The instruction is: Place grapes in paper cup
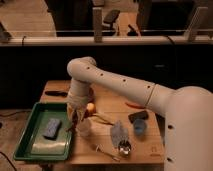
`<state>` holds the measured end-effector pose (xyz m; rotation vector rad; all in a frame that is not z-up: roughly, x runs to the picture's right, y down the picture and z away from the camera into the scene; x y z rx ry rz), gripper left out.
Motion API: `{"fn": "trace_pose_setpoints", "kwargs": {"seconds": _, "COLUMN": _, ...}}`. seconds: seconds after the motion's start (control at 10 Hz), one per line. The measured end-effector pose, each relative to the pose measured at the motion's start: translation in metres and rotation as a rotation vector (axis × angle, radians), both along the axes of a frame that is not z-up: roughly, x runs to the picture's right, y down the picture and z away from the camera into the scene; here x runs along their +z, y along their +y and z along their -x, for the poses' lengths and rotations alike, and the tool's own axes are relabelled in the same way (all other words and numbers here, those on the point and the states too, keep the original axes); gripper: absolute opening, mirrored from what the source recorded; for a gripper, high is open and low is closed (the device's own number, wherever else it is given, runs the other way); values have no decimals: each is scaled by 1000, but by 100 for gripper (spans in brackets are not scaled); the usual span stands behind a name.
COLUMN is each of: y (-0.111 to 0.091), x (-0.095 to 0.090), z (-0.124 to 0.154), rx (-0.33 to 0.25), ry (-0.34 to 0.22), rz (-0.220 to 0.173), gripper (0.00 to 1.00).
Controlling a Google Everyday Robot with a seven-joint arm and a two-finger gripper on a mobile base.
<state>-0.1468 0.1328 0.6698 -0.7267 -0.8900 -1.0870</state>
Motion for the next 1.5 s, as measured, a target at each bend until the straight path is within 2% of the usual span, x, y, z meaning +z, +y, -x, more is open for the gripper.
{"fn": "trace_pose_setpoints", "kwargs": {"seconds": 0.1, "y": 0, "x": 0, "z": -2, "rx": 4, "ry": 1, "rz": 2, "gripper": 8}}
{"fn": "trace_pose_setpoints", "kwargs": {"seconds": 0.3, "y": 0, "x": -1, "z": -4, "rx": 5, "ry": 3, "rz": 6, "gripper": 31}}
{"fn": "trace_pose_setpoints", "kwargs": {"seconds": 0.4, "y": 1, "x": -1, "z": -4, "rx": 3, "ry": 4, "rz": 9, "gripper": 38}}
{"fn": "trace_pose_setpoints", "kwargs": {"seconds": 0.5, "y": 2, "x": -1, "z": -5, "rx": -5, "ry": 6, "rz": 17, "gripper": 52}}
{"fn": "trace_pose_setpoints", "kwargs": {"seconds": 0.8, "y": 3, "x": -1, "z": -5, "rx": -12, "ry": 3, "rz": 20, "gripper": 77}}
{"fn": "trace_pose_setpoints", "kwargs": {"seconds": 0.9, "y": 3, "x": -1, "z": -5, "rx": -14, "ry": 2, "rz": 21, "gripper": 80}}
{"fn": "trace_pose_setpoints", "kwargs": {"seconds": 1.5, "y": 6, "x": 0, "z": -3, "rx": -28, "ry": -22, "rz": 32, "gripper": 80}}
